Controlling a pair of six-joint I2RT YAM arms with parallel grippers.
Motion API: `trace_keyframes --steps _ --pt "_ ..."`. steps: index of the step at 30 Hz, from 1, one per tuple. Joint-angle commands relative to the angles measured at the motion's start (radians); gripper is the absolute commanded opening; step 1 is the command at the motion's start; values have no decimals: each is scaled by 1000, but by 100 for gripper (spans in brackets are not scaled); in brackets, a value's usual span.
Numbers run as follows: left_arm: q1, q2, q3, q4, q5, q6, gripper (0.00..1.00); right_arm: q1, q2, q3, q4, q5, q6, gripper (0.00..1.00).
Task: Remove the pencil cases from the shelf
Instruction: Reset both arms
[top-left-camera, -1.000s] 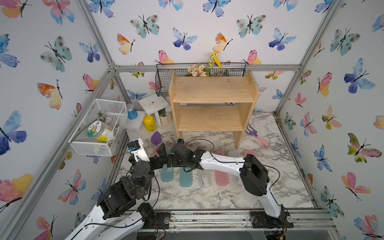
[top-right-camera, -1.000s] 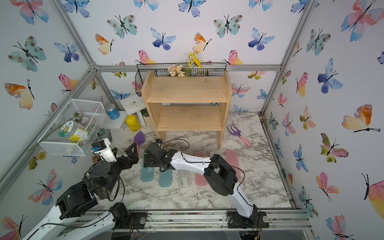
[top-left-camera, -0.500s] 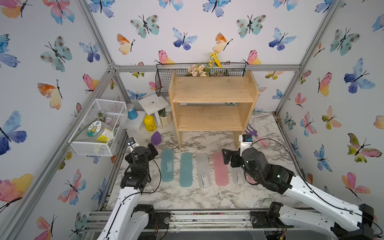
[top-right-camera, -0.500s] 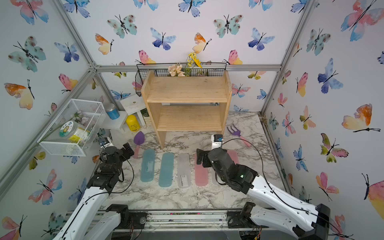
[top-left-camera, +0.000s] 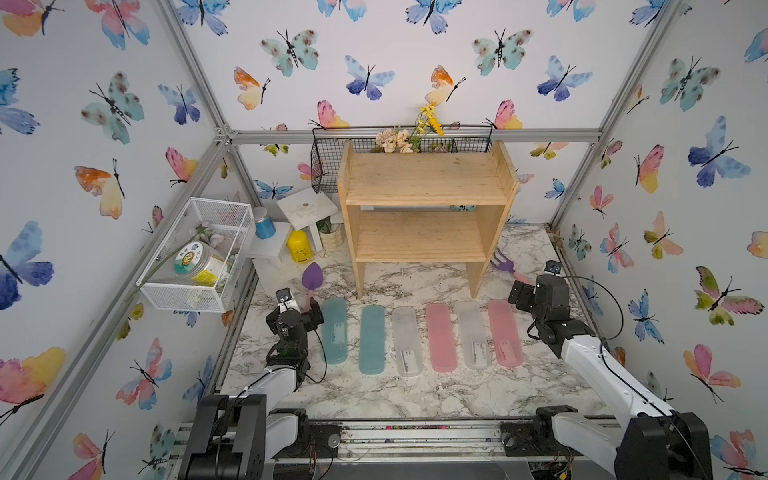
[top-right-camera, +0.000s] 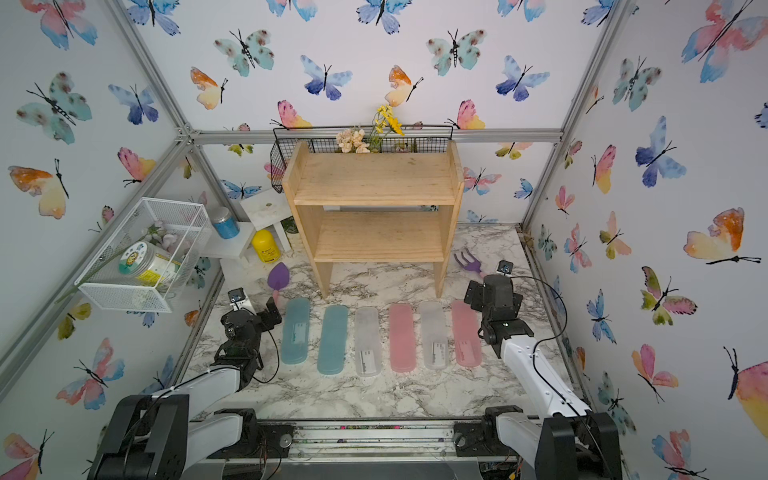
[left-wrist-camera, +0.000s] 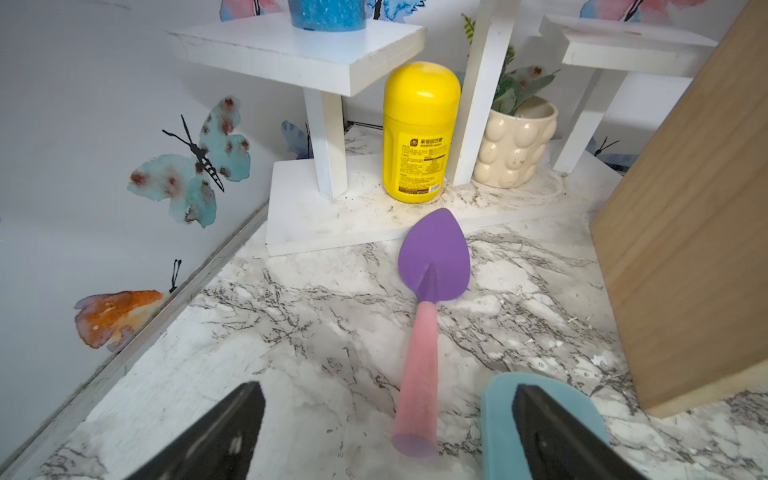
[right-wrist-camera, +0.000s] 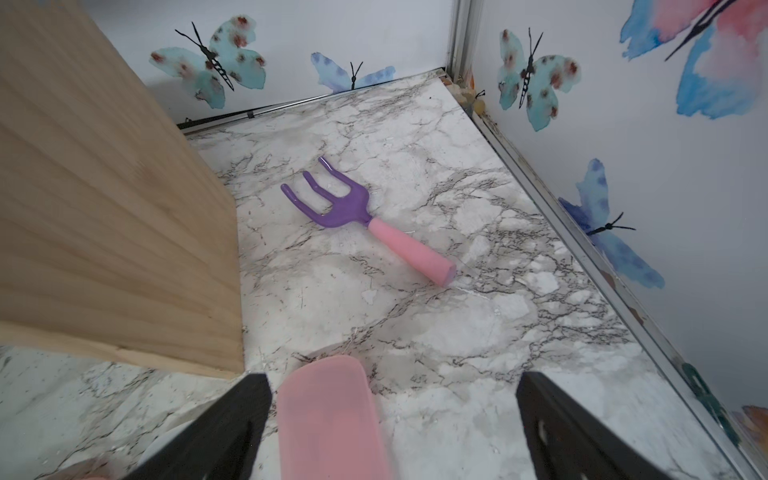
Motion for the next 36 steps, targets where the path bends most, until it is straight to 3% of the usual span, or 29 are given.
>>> trace_keyframes --steps 1,7,11,15,18,21,25,36 --pt "8 66 -46 303 72 37 99 -33 57 -71 317 -66 -127 99" --pt "8 203 -40 407 132 62 99 -56 228 -271 844 -145 -192 99" --pt "8 208 -11 356 145 69 99 -56 356 -323 1025 -188 -201 99" --pt "5 209 6 320 148 73 99 -56 482 -443 1381 -202 -215 99" --pt "2 212 9 320 144 77 99 -56 432 -381 1163 -221 -222 99" --pt "3 212 9 318 144 77 99 -56 474 -375 1228 -197 -215 99" --pt "3 214 11 317 142 77 99 -56 441 -356 1135 -195 -208 99" --pt "-10 215 20 302 130 88 99 -56 448 -353 1138 -198 -214 99"
